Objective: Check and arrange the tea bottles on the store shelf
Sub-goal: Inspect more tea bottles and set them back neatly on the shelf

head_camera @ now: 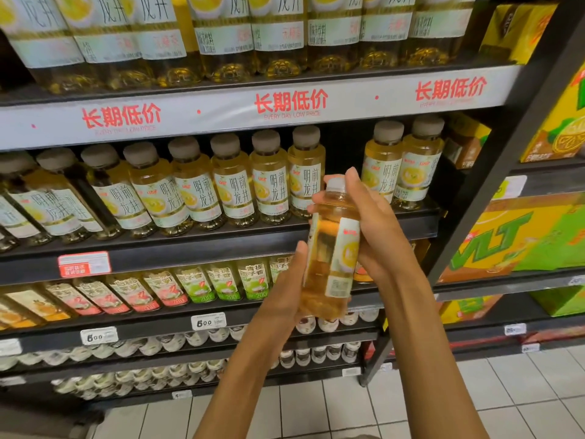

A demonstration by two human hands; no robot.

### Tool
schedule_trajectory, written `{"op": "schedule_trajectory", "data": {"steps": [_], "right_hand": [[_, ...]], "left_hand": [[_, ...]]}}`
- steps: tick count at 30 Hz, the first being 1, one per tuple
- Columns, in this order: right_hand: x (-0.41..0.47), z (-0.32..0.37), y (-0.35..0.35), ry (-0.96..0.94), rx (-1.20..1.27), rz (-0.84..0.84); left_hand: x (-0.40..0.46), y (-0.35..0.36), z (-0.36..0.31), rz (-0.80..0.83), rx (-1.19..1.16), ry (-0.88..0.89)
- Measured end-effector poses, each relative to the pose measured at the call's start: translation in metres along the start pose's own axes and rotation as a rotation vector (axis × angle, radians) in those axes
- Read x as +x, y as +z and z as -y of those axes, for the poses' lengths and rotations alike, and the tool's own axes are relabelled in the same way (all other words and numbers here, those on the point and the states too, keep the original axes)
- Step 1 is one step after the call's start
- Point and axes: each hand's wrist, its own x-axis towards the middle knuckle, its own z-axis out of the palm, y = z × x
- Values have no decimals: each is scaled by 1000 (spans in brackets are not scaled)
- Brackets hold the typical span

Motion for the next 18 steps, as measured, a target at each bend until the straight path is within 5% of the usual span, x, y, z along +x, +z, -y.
{"op": "schedule_trajectory", "data": {"steps": [3,6,12,18], "right_hand": [[1,0,-2,-21,-189,-85],[3,1,-5,25,-223,-40],[3,1,-4,186,140,49],[5,-5,-11,206,17,-3]], "left_hand": [[-1,8,-4,-116,128,47],[2,9,-3,-126,-11,30],[-5,2,-2,256,-462,-146],[-9,3,-2,202,-202,-105]]}}
